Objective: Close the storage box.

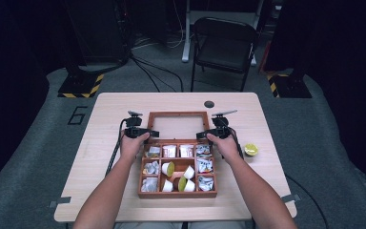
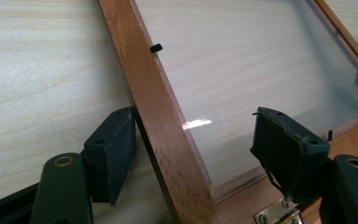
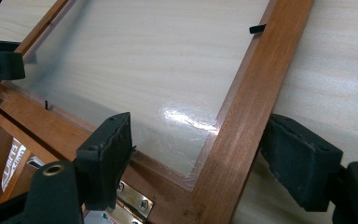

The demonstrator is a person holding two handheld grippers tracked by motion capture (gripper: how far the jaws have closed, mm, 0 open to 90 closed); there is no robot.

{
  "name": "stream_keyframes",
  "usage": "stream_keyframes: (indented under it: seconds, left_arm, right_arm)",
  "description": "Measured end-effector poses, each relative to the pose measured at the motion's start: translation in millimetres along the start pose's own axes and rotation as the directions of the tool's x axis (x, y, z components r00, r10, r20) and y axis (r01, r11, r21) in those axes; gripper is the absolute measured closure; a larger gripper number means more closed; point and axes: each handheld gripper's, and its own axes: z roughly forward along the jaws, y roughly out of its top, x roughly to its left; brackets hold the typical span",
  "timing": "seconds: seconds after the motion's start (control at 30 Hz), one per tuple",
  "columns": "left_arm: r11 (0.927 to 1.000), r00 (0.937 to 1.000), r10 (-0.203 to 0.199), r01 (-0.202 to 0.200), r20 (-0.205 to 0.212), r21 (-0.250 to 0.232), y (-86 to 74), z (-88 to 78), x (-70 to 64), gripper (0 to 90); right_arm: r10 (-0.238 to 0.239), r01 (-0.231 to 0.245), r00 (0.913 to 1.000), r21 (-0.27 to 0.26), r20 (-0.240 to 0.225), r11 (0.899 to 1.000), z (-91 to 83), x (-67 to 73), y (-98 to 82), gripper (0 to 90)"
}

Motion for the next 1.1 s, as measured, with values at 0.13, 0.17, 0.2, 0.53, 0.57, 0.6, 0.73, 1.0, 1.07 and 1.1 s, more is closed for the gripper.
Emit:
stream_keyframes:
  seconds: [0.13,0.17,0.2,0.53,0.57,0.6,0.73,1.0,1.07,1.1]
  left_arm:
    - [1.0000,1.0000,0.004,-0.004,0.004,-0.001,-0.6,0.3,-0.1,29.2]
    - [1.0000,0.9999,0.008,-0.008,0.007,0.002,-0.8,0.4,0.0,28.5]
    - [1.0000,0.9999,0.007,-0.007,0.008,0.001,-1.1,0.5,0.1,28.1]
    - [0.9994,0.9990,-0.028,0.028,0.034,-0.018,-3.4,2.3,1.5,28.4]
    - [0.9996,0.9991,-0.025,0.026,0.035,-0.016,-3.1,2.2,1.7,28.3]
    - [0.9996,0.9991,-0.023,0.024,0.035,-0.015,-3.1,2.3,1.8,28.3]
    - [0.9996,0.9990,-0.023,0.023,0.038,-0.017,-3.2,2.8,1.9,28.0]
    - [0.9996,0.9990,-0.021,0.022,0.039,-0.019,-3.7,4.6,1.5,26.0]
    - [0.9995,0.9988,-0.025,0.026,0.043,-0.018,-3.5,4.7,1.7,26.2]
    - [0.9996,0.9988,-0.022,0.023,0.044,-0.015,-3.5,4.5,2.1,26.4]
  right_arm:
    - [0.009,-0.009,0.9999,-0.001,-0.013,1.000,1.2,-1.1,0.0,24.4]
    - [0.012,-0.012,0.9998,-0.001,-0.014,1.000,1.3,-1.1,0.0,24.4]
    - [0.011,-0.011,0.9998,-0.003,-0.016,1.000,1.7,-1.5,0.0,24.4]
    - [0.034,-0.034,0.9988,0.009,-0.034,0.999,3.0,-2.5,0.6,24.4]
    - [0.026,-0.026,0.9991,0.008,-0.035,1.000,3.4,-3.3,0.8,24.3]
    - [0.031,-0.030,0.9989,0.009,-0.036,1.000,3.6,-3.3,1.0,24.3]
    - [0.046,-0.045,0.9977,0.011,-0.050,0.999,4.8,-4.1,0.9,24.4]
    - [0.050,-0.049,0.9969,0.016,-0.061,0.999,6.0,-4.8,1.2,24.0]
    - [0.054,-0.053,0.9968,0.022,-0.058,0.998,5.6,-4.3,1.5,24.0]
    - [0.054,-0.053,0.9968,0.022,-0.059,0.998,5.7,-4.5,1.6,24.0]
